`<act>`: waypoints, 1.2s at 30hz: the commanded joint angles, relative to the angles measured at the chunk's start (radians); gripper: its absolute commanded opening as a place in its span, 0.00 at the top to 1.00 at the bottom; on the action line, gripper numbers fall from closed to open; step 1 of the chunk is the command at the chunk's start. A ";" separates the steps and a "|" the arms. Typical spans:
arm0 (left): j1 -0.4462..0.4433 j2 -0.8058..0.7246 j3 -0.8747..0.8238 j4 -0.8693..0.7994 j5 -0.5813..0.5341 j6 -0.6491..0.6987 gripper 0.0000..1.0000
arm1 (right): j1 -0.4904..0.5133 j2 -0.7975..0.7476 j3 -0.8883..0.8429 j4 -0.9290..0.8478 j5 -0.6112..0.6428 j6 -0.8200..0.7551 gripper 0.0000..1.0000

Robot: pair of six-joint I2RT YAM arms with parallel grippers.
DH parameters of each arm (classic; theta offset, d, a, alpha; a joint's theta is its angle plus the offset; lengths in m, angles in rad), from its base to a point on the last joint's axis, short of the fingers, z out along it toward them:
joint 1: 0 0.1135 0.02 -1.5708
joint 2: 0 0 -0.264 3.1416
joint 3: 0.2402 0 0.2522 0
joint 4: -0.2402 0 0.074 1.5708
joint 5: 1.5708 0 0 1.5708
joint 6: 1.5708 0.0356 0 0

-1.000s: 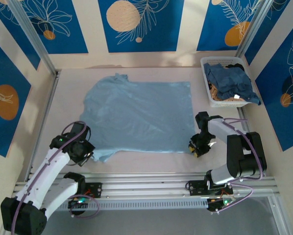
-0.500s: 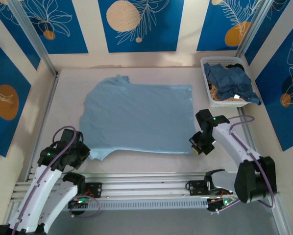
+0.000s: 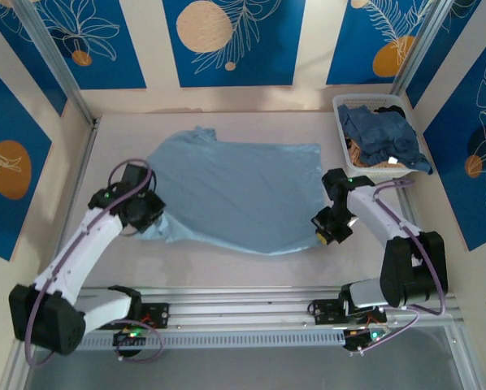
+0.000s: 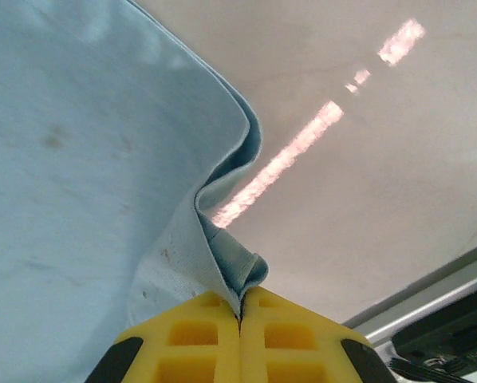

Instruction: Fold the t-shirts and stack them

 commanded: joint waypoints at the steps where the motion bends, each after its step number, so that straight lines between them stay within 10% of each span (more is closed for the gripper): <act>1: -0.004 0.083 0.127 -0.003 -0.081 0.112 1.00 | -0.029 0.045 0.071 -0.023 -0.002 -0.014 1.00; 33: 0.103 0.655 0.593 -0.008 -0.167 0.420 1.00 | -0.087 0.532 0.552 -0.009 0.030 -0.037 1.00; 36: 0.124 0.725 0.676 -0.032 -0.141 0.461 1.00 | -0.102 0.582 0.607 -0.008 -0.006 -0.070 0.80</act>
